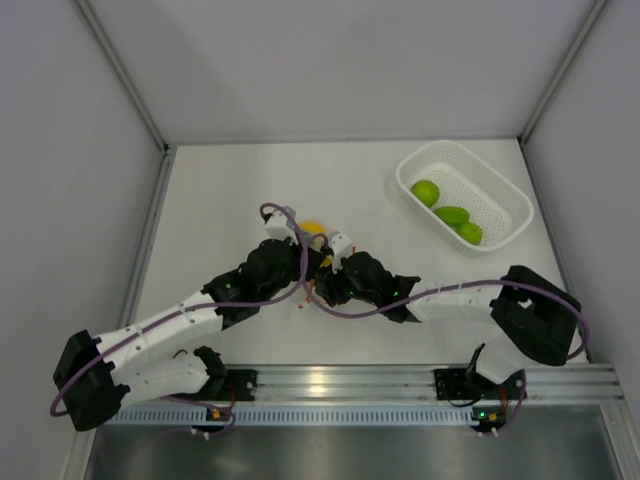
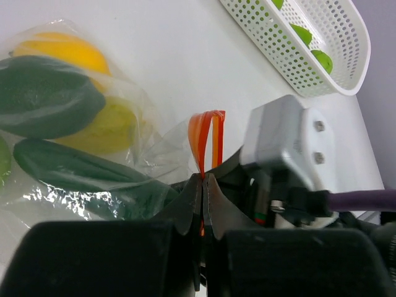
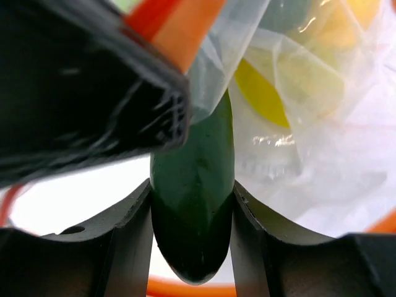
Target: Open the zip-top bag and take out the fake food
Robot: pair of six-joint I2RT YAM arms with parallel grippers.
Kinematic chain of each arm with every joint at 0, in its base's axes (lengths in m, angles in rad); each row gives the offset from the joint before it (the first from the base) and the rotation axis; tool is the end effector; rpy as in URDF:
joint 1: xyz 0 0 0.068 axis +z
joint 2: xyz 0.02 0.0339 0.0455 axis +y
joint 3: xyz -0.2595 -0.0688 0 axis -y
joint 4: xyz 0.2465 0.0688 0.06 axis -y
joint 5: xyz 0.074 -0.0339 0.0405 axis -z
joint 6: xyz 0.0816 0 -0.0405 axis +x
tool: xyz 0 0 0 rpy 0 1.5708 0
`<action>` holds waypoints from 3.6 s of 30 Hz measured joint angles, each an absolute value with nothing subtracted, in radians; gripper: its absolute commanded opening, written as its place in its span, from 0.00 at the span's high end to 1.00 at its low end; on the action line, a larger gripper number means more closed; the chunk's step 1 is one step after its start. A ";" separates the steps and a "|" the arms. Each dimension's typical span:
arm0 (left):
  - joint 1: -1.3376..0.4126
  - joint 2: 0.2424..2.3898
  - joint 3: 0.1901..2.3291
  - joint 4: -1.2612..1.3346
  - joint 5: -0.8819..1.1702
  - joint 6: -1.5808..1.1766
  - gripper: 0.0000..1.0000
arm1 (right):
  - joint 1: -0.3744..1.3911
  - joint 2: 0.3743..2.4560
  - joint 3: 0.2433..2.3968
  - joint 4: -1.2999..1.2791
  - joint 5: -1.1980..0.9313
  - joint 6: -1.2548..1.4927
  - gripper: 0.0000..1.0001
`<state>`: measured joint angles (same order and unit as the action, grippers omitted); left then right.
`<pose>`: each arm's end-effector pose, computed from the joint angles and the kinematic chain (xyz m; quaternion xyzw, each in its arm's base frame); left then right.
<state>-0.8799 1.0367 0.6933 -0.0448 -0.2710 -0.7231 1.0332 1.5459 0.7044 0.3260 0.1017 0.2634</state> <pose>0.1962 -0.2030 0.2526 -0.0106 0.8260 -0.3188 0.4648 0.1902 0.3029 0.1526 -0.3003 0.8094 0.2686 0.4273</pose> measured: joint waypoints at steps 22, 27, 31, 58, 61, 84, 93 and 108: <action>-0.879 1.037 0.693 -0.045 -0.383 -0.709 1.00 | 1.067 0.831 0.681 -0.327 0.132 0.323 0.67; -0.879 1.037 0.693 -0.045 -0.393 -0.710 1.00 | 1.066 0.691 0.703 -0.484 0.255 0.347 0.67; -0.878 1.035 0.693 -0.045 -0.390 -0.709 1.00 | 0.998 0.705 0.791 -0.582 0.400 0.367 0.67; -0.876 0.892 0.627 -0.046 -0.231 -0.716 1.00 | 0.066 1.774 1.554 -0.728 0.194 0.071 0.65; -0.877 0.887 0.627 -0.046 -0.215 -0.716 1.00 | 0.043 1.839 1.620 -0.758 0.160 0.047 0.61; -0.877 0.968 0.712 -0.057 -0.155 -0.770 1.00 | -0.047 1.594 1.491 -0.683 0.018 0.136 0.07; -0.881 1.010 0.748 -0.033 -0.187 -0.835 1.00 | 0.214 1.268 1.130 -0.302 -0.278 0.363 0.31; -0.897 1.035 0.733 0.097 -0.302 -0.963 1.00 | 0.863 1.322 0.894 -0.001 0.051 0.728 0.59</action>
<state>-0.8970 1.0348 0.7330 0.0971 -0.3023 -0.9634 0.8627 1.3216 0.8940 -0.0013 0.0513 0.7284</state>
